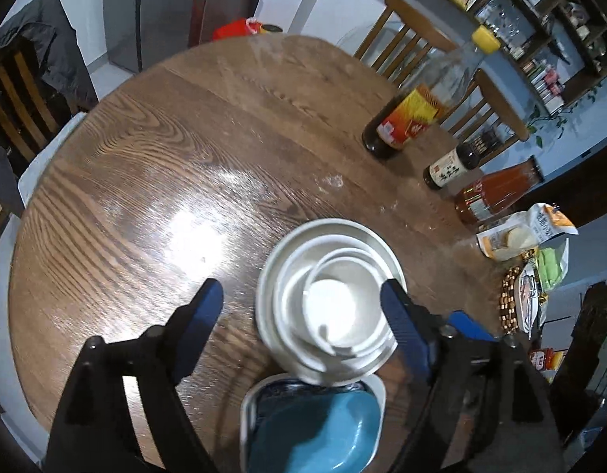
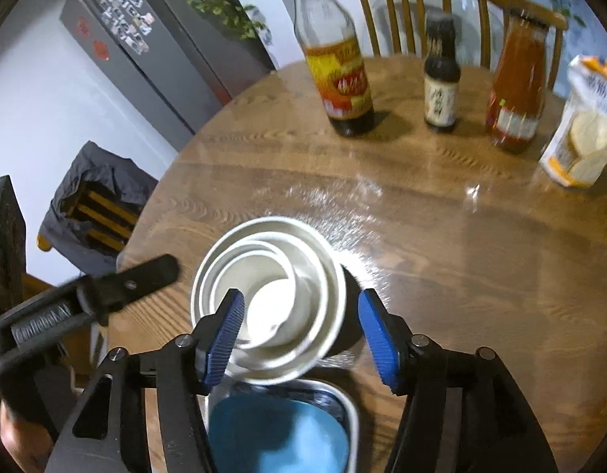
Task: Organize plates and bowls
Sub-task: 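Open the right gripper and withdraw from the ramekin, then grasp the rim of the nested white bowl stack with the right gripper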
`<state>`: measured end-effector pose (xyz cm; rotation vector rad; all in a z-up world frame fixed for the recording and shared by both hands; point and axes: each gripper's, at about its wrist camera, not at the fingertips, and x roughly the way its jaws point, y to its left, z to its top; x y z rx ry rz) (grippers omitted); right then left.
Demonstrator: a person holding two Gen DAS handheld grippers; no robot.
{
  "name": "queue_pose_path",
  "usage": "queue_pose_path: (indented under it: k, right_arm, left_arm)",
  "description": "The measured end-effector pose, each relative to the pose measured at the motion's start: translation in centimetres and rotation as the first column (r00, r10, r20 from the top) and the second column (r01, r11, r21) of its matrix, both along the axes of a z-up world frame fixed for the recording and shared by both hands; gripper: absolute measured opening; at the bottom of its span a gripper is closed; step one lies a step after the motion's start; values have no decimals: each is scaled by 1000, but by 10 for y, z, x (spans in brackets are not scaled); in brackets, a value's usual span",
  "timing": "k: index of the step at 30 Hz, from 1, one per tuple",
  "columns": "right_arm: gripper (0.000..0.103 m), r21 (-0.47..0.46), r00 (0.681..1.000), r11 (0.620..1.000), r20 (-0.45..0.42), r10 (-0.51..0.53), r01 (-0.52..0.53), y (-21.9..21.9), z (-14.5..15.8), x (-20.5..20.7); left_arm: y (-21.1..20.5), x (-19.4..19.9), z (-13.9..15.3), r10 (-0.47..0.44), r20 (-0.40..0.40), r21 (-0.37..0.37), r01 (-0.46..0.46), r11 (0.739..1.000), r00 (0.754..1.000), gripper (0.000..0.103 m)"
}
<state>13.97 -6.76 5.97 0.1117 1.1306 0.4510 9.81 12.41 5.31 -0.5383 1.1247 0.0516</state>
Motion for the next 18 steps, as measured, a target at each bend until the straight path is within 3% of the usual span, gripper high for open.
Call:
queue_pose_path:
  k: [4, 10, 13, 18]
  right_arm:
    - [70, -17, 1000, 1000, 24, -10, 11, -20, 5, -4]
    - [70, -19, 998, 998, -19, -56, 56, -47, -13, -3]
    - [70, 7, 996, 997, -54, -73, 74, -53, -27, -1]
    - [70, 19, 993, 996, -84, -87, 89, -50, -41, 1]
  left_arm:
    - [17, -14, -2, -2, -9, 79, 3, 997, 1000, 92]
    - [35, -35, -15, 23, -6, 209, -21, 978, 1000, 94]
    - [34, -38, -25, 10, -11, 219, -7, 976, 1000, 102]
    - [34, -36, -36, -23, -29, 238, 29, 971, 999, 102]
